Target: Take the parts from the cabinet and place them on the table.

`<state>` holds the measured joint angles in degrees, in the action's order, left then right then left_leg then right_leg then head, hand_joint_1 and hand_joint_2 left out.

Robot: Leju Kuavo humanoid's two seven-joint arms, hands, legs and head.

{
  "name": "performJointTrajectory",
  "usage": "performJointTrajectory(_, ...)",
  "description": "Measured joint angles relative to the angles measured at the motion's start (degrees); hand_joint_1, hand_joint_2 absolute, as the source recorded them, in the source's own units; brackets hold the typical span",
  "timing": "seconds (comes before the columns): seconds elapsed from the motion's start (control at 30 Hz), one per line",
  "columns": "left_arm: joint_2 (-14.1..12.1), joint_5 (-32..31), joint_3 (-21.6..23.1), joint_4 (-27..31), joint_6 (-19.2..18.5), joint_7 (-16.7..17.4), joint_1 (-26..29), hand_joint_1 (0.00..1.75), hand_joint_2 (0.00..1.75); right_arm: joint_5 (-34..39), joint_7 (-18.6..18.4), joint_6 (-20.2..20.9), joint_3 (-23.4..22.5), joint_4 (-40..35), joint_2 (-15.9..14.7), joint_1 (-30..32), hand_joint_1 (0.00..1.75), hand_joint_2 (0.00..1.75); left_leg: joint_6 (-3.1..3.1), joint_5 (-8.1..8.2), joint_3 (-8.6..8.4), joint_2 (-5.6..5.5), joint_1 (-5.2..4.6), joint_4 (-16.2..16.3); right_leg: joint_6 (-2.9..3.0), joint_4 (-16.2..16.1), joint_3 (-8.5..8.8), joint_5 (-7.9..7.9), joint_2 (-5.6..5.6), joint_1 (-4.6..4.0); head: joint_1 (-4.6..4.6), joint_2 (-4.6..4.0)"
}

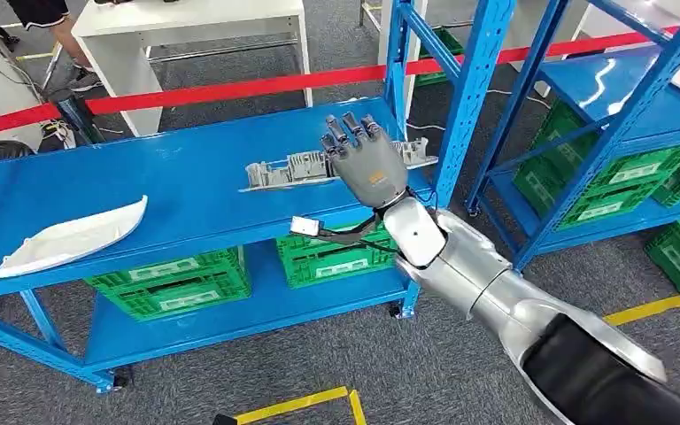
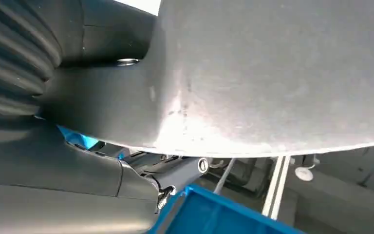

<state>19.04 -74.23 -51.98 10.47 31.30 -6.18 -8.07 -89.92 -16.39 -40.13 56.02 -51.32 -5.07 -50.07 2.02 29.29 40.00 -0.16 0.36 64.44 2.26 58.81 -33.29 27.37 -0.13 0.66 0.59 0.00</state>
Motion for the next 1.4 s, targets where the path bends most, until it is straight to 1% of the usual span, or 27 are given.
performJointTrajectory(0.07,0.0,0.1,0.0,0.0,0.1,0.0,-0.1,0.00,1.75,0.0,-0.1,0.0,0.1,0.2,0.1,0.0,1.75,1.75,0.54,5.03,2.02,0.00,0.22,8.4,-0.04,0.1,-1.64,-1.23,-0.01,0.00,-0.02,0.00)
performJointTrajectory(0.1,0.0,0.1,0.0,0.0,0.1,0.0,-0.1,0.00,1.75,0.0,-0.2,0.0,0.2,0.3,0.1,0.0,1.75,1.75,0.79,5.37,2.16,0.01,0.34,11.3,-0.14,0.1,-2.61,-1.95,-0.05,0.02,-0.02,0.00)
performJointTrajectory(0.13,0.0,0.3,0.0,0.0,0.1,0.0,-0.1,0.00,1.75,0.0,-0.2,0.0,0.4,0.5,0.1,0.0,1.75,1.75,0.93,4.07,1.29,0.01,0.45,11.5,-0.29,0.2,-3.45,-2.54,-0.07,0.07,0.00,0.00)
performJointTrajectory(0.2,0.0,0.4,0.0,0.0,0.1,0.0,-0.2,0.00,1.75,0.0,-0.2,0.0,0.6,0.6,0.1,-0.1,1.75,1.75,1.04,0.08,-3.05,0.02,0.65,6.7,-0.73,0.4,-5.02,-3.66,-0.11,0.28,0.00,0.00)
performJointTrajectory(0.23,0.0,0.4,0.0,0.0,0.1,0.0,-0.3,0.00,1.75,0.0,-0.3,0.0,0.6,0.6,0.1,-0.2,1.75,1.75,1.08,-0.89,-6.63,0.02,0.77,2.0,-1.09,0.6,-5.69,-4.17,-0.10,0.39,0.00,0.00)
performJointTrajectory(0.27,0.1,0.5,0.0,0.0,0.1,0.0,-0.4,0.00,1.75,0.0,-0.3,0.0,0.6,0.6,0.1,-0.3,1.75,1.75,1.05,1.43,-9.72,-0.03,0.83,-3.1,-1.47,0.7,-6.09,-4.65,-0.08,0.34,-0.04,0.00)
performJointTrajectory(0.3,0.2,0.6,0.0,0.0,0.1,-0.1,-0.6,0.00,1.75,0.0,-0.3,0.0,0.6,0.6,0.1,-0.6,1.75,1.75,0.21,2.31,-11.67,-0.34,0.29,-6.0,-1.92,0.8,-6.29,-5.14,-0.07,0.17,0.05,0.00)
performJointTrajectory(0.4,0.3,1.1,0.0,0.0,0.1,-0.1,-0.8,0.00,1.75,0.0,0.1,0.0,0.7,0.7,0.3,-1.2,1.75,1.75,-1.25,1.18,-10.22,-0.34,0.01,-5.5,-3.07,-0.2,-6.22,-7.03,-0.07,0.34,0.00,0.00)
performJointTrajectory(0.43,0.4,1.4,0.0,0.0,0.1,-0.1,-0.8,0.00,1.75,0.0,0.2,0.0,0.8,0.9,0.3,-1.1,1.75,1.75,-2.18,0.29,-9.78,-0.09,0.31,-6.0,-3.47,-0.1,-6.50,-6.94,-0.04,0.53,0.00,0.00)
performJointTrajectory(0.47,0.4,1.5,0.0,0.0,0.2,-0.3,-0.8,0.00,1.75,0.0,0.2,0.0,0.8,1.1,0.3,-1.2,1.75,1.75,-2.61,-0.37,-9.37,0.13,0.27,-6.0,-3.58,1.2,-7.29,-4.31,0.04,0.59,0.04,0.00)
performJointTrajectory(0.53,0.4,1.5,0.0,0.0,0.2,-0.5,-0.9,0.00,1.75,0.0,0.0,0.0,0.8,1.3,0.3,-1.4,1.75,1.75,-3.10,-1.96,-7.53,0.12,0.23,-5.9,-3.73,8.8,-9.84,3.00,0.07,0.45,0.13,0.00)
performJointTrajectory(0.57,0.4,1.5,0.0,0.0,0.2,-0.5,-0.9,0.00,1.75,0.0,-0.1,0.0,0.9,1.4,0.3,-1.5,1.75,1.75,-3.27,-2.77,-6.46,0.14,0.13,-5.8,-3.82,13.6,-10.99,5.57,0.08,0.34,0.09,0.00)
performJointTrajectory(0.6,0.4,1.4,0.0,0.0,0.2,-0.5,-0.9,0.00,1.75,0.0,-0.3,0.0,1.0,1.6,0.3,-1.5,1.75,1.75,-3.35,-3.49,-5.43,0.15,0.02,-5.7,-3.80,17.2,-11.54,6.42,0.08,0.29,0.11,0.00)
performJointTrajectory(0.67,0.5,1.3,0.0,0.0,0.2,-0.5,-0.9,0.00,1.75,0.0,-0.2,0.0,1.3,2.1,0.3,-1.5,1.75,1.75,-3.35,-4.92,-3.35,0.14,-0.20,-5.5,-3.41,17.8,-9.42,3.50,0.08,0.15,0.09,0.00)
performJointTrajectory(0.73,0.5,1.2,0.0,0.0,0.2,-0.5,-0.9,0.00,1.75,0.0,0.2,0.0,1.4,2.5,0.5,-1.8,1.75,1.75,-3.18,-6.28,-1.55,0.07,-0.39,-5.3,-2.44,9.8,-2.76,0.71,0.09,-0.25,0.11,0.00)
performJointTrajectory(0.8,0.7,1.2,0.0,0.0,0.2,-0.4,-1.1,0.00,1.75,0.0,1.1,0.0,1.3,2.6,1.0,-2.5,1.75,1.75,-2.61,-7.26,-0.70,0.05,-0.75,-5.1,-1.48,-0.4,4.22,4.34,0.02,-0.94,0.11,0.00)
performJointTrajectory(0.83,0.7,1.1,-0.1,0.0,0.2,-0.4,-1.1,0.00,1.75,0.1,1.1,0.0,1.3,2.8,1.2,-2.5,1.75,1.75,-2.21,-8.02,-0.80,0.21,-0.60,-5.5,-1.81,0.1,3.65,3.64,0.08,-1.04,-0.09,0.00)
performJointTrajectory(0.93,0.6,1.1,-0.1,-0.1,0.3,-0.2,-1.2,0.00,1.75,0.0,1.4,0.0,1.3,3.3,1.4,-2.7,1.75,1.75,-1.12,-9.46,-0.32,0.06,-0.53,-6.1,-0.76,-0.8,2.62,1.94,-0.12,-0.79,0.33,0.00)
performJointTrajectory(1.0,0.5,1.2,-0.1,-0.1,0.4,0.0,-1.2,0.00,1.75,0.0,2.2,0.0,1.3,3.6,1.9,-2.9,1.75,1.75,-0.61,-3.82,1.19,-0.02,-0.31,-2.6,0.11,-0.8,1.11,0.47,-0.39,-0.50,0.00,0.00)
performJointTrajectory(1.07,0.5,1.4,-0.1,-0.1,0.5,0.0,-1.2,0.00,1.75,0.1,2.9,0.0,1.3,3.6,2.1,-2.8,1.75,1.75,0.06,3.07,3.26,0.01,-0.01,6.2,0.09,-0.8,-0.92,-1.23,-0.34,-0.43,-0.04,0.00)
performJointTrajectory(1.1,0.5,1.6,-0.1,-0.1,0.5,0.2,-1.2,0.00,1.75,0.1,3.5,0.0,1.2,3.6,2.1,-2.6,1.75,1.75,0.29,4.26,3.74,0.02,0.10,10.1,0.00,-0.8,-1.95,-2.04,-0.37,-0.41,-0.06,0.00)
performJointTrajectory(1.17,0.4,2.2,-0.1,-0.1,0.6,0.4,-1.2,0.00,1.75,0.0,4.0,0.0,1.2,3.7,2.1,-2.2,1.75,1.75,0.57,1.65,2.19,0.04,0.32,12.0,-0.32,-0.7,-3.93,-3.56,-0.48,-0.30,-0.06,0.00)
performJointTrajectory(1.23,0.4,2.6,-0.1,-0.1,0.6,0.3,-1.2,0.00,1.75,0.0,4.0,0.0,1.2,3.8,2.1,-2.0,1.75,1.75,0.66,-2.02,-3.48,0.04,0.48,6.1,-0.79,-0.5,-5.92,-5.06,-0.56,-0.10,-0.04,0.00)
performJointTrajectory(1.27,0.4,2.7,-0.1,0.0,0.6,0.3,-1.2,0.00,1.75,0.0,4.0,0.0,1.1,3.8,2.2,-2.1,1.75,1.75,0.65,-1.06,-7.80,0.02,0.63,0.9,-1.11,-0.2,-6.53,-5.74,-0.53,-0.07,-0.09,0.00)
performJointTrajectory(1.3,0.4,2.8,-0.1,0.0,0.6,0.2,-1.3,0.00,1.75,0.0,4.1,0.0,0.8,3.8,2.2,-2.1,1.75,1.75,0.46,1.91,-11.61,-0.03,0.32,-4.7,-1.55,0.0,-7.11,-6.18,-0.41,-0.28,-0.09,0.00)
performJointTrajectory(1.33,0.4,2.9,-0.1,0.0,0.6,0.0,-1.2,0.00,1.75,0.1,4.3,0.0,0.4,3.8,2.2,-2.0,1.75,1.75,-0.48,2.65,-12.02,-0.27,0.12,-6.0,-1.97,-0.1,-7.15,-6.86,-0.49,-0.27,0.05,0.00)
performJointTrajectory(1.4,0.4,3.0,-0.1,0.0,0.6,0.0,-1.1,0.00,1.75,0.1,4.7,0.0,0.1,3.8,2.3,-2.0,1.75,1.75,-1.32,1.98,-10.87,-0.24,-0.14,-6.0,-2.74,-0.9,-7.11,-8.18,-0.51,-0.09,0.00,0.00)
